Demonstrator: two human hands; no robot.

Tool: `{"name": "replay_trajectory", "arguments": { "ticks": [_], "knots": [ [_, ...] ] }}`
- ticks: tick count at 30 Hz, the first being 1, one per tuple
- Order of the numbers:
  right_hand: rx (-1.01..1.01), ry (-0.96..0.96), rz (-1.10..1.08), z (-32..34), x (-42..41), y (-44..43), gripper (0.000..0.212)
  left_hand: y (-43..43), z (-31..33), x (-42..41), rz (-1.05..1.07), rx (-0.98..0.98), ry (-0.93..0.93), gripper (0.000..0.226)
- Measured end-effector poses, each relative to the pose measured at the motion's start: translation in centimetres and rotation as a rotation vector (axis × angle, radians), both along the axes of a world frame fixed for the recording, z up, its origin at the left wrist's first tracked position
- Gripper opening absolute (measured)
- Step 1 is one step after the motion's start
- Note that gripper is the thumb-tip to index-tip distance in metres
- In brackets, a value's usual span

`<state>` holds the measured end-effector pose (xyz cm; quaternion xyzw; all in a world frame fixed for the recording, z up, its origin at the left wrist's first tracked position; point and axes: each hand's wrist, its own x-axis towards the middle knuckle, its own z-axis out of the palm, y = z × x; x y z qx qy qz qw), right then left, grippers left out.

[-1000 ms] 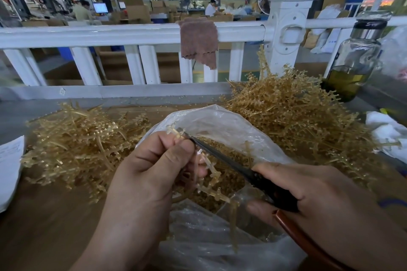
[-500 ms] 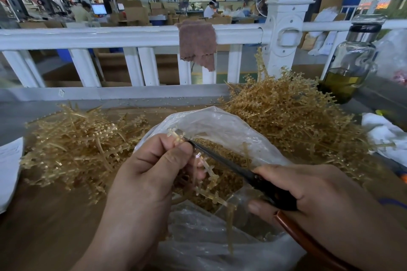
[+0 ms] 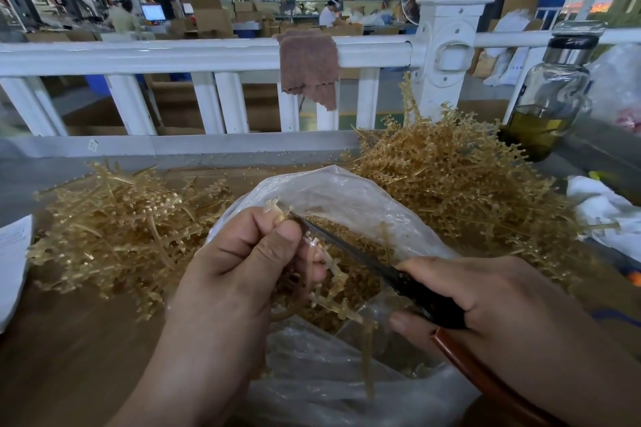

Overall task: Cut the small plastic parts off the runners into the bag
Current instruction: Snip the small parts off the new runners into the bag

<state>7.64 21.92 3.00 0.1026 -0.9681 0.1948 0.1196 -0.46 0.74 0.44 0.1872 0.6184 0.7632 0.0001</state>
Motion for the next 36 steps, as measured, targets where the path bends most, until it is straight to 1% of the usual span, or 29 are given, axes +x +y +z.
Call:
{"name": "replay_trajectory", "arguments": {
  "ticks": [5, 9, 15, 20, 28, 33, 36],
  "knots": [
    [-0.038, -0.051, 0.017, -0.15, 0.03, -0.20, 0.042, 0.07, 0.09, 0.17, 0.010, 0.003, -0.020, 0.021],
    [-0.041, -0.070, 0.025, -0.12, 0.00, -0.23, 0.036, 0.11, 0.03, 0.18, 0.017, -0.017, 0.006, 0.022],
    [-0.045, -0.049, 0.011, -0.30, -0.14, -0.14, 0.045, 0.18, 0.05, 0.20, 0.000, -0.019, -0.007, 0.020],
    [-0.073, -0.050, 0.018, -0.42, -0.22, -0.29, 0.042, 0.51, 0.14, 0.43, -0.020, 0.011, -0.032, 0.018],
    [-0.044, -0.022, 0.008, -0.35, -0.19, -0.14, 0.042, 0.53, 0.47, 0.69, -0.013, -0.002, -0.044, 0.017],
    [-0.046, -0.037, 0.002, -0.25, -0.18, -0.40, 0.040, 0.53, 0.64, 0.72, -0.021, 0.017, -0.104, 0.019],
    [-0.050, -0.037, -0.001, -0.31, -0.17, -0.59, 0.044, 0.57, 0.58, 0.63, -0.020, 0.019, -0.146, 0.019]
  ]
}}
